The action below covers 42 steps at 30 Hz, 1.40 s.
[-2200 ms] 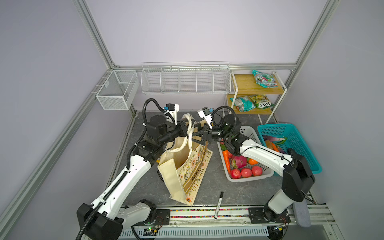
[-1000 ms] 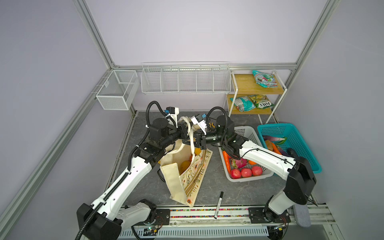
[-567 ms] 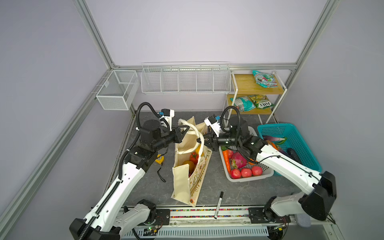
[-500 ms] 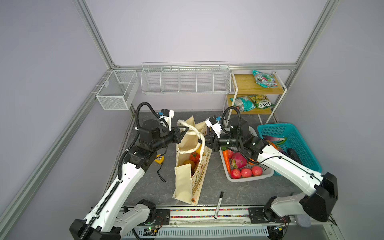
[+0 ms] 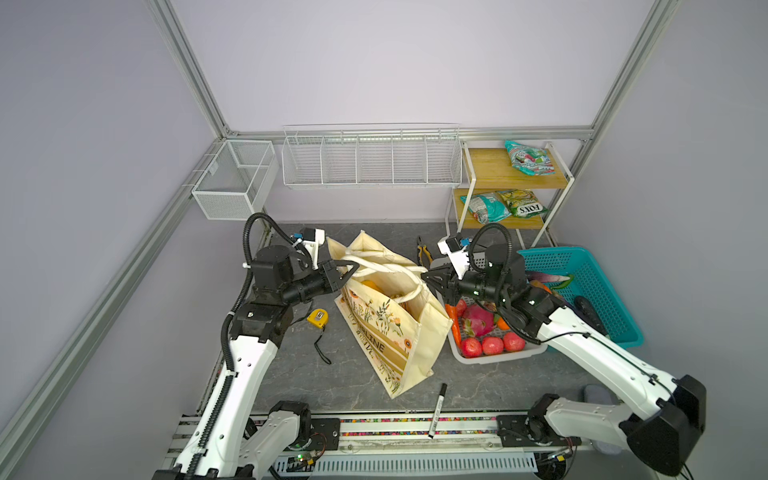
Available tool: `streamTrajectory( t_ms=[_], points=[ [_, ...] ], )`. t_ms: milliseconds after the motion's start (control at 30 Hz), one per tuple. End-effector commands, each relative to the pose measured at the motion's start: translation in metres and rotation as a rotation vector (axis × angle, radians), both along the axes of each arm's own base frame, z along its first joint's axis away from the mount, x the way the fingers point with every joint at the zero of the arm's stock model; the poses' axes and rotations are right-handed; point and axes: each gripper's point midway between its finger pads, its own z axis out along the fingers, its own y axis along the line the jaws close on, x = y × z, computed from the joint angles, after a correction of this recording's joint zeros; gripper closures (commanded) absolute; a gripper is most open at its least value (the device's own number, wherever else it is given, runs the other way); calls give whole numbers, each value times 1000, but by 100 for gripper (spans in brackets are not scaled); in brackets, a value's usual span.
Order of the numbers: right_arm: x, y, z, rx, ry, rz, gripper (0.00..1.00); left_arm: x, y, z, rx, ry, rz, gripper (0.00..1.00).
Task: Place the food into the grocery bag and tie it
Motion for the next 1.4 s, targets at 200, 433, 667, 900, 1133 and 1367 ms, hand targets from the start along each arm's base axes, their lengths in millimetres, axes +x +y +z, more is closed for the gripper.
streamTrajectory(
  t_ms=[200,433,667,900,1133,1367],
  points=[
    [64,-76,20,3,-128,-435,93,40,63,2,57,-31,228,100],
    [77,-104,16,-45,-168,-596,93,48,75,23,-27,-50,241,100],
    [82,-90,16,-13,-155,-557,93,51,40,57,-214,-70,100,100],
    [81,-75,18,-39,-177,-530,93,26,-9,108,-282,-117,-74,100],
    [84,-87,19,-75,-203,-601,93,16,-1,72,-121,3,-39,100],
    [88,-140,10,-174,-221,-829,93,43,65,4,-14,123,166,100]
  ],
)
